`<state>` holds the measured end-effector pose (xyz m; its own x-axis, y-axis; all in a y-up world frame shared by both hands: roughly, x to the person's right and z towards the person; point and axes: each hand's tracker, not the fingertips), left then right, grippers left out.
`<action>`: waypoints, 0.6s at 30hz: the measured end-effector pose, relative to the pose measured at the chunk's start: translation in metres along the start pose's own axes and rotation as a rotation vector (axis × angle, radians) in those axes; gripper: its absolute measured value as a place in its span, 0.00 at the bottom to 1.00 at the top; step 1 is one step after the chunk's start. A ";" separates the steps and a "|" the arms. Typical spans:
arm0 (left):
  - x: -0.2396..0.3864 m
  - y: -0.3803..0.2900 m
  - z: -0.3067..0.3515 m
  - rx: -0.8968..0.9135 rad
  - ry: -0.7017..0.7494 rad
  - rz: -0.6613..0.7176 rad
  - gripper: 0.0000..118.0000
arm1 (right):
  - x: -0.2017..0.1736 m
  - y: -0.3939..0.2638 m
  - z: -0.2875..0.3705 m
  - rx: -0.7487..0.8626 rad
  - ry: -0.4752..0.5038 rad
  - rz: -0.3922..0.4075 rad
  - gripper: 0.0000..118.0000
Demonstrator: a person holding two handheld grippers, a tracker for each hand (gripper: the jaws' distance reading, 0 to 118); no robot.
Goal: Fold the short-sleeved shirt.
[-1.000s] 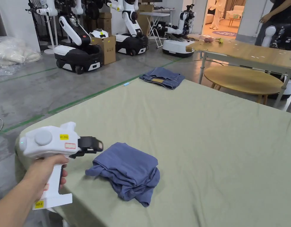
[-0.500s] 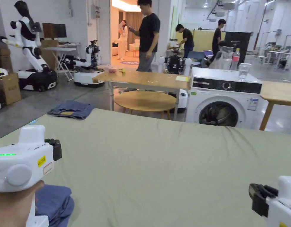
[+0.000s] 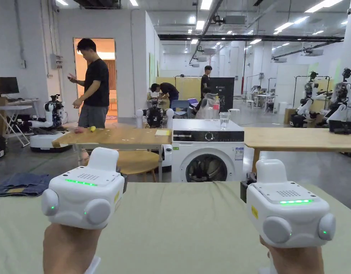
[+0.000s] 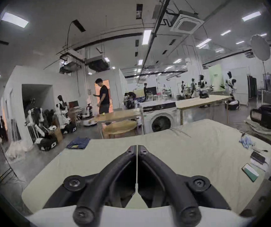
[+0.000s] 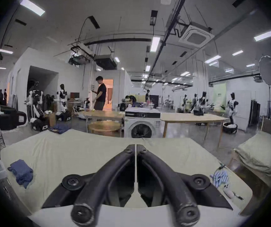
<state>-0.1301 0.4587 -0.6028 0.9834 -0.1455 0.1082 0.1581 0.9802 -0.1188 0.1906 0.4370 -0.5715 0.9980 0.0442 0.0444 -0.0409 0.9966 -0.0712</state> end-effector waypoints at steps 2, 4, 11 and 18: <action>0.002 -0.004 0.003 0.014 0.007 -0.021 0.00 | 0.000 -0.001 0.002 0.008 0.001 0.011 0.00; -0.002 -0.009 0.006 0.025 0.022 -0.027 0.00 | -0.001 -0.002 0.004 0.021 0.000 0.025 0.00; -0.003 -0.008 0.008 0.019 0.026 -0.024 0.00 | -0.004 0.000 0.002 0.019 0.013 0.017 0.00; -0.001 -0.010 0.008 0.009 -0.001 -0.006 0.36 | -0.005 -0.004 -0.002 -0.012 0.045 0.003 0.28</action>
<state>-0.1332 0.4499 -0.5934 0.9824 -0.1514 0.1098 0.1633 0.9805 -0.1093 0.1860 0.4330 -0.5737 0.9991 0.0435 -0.0002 -0.0434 0.9956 -0.0831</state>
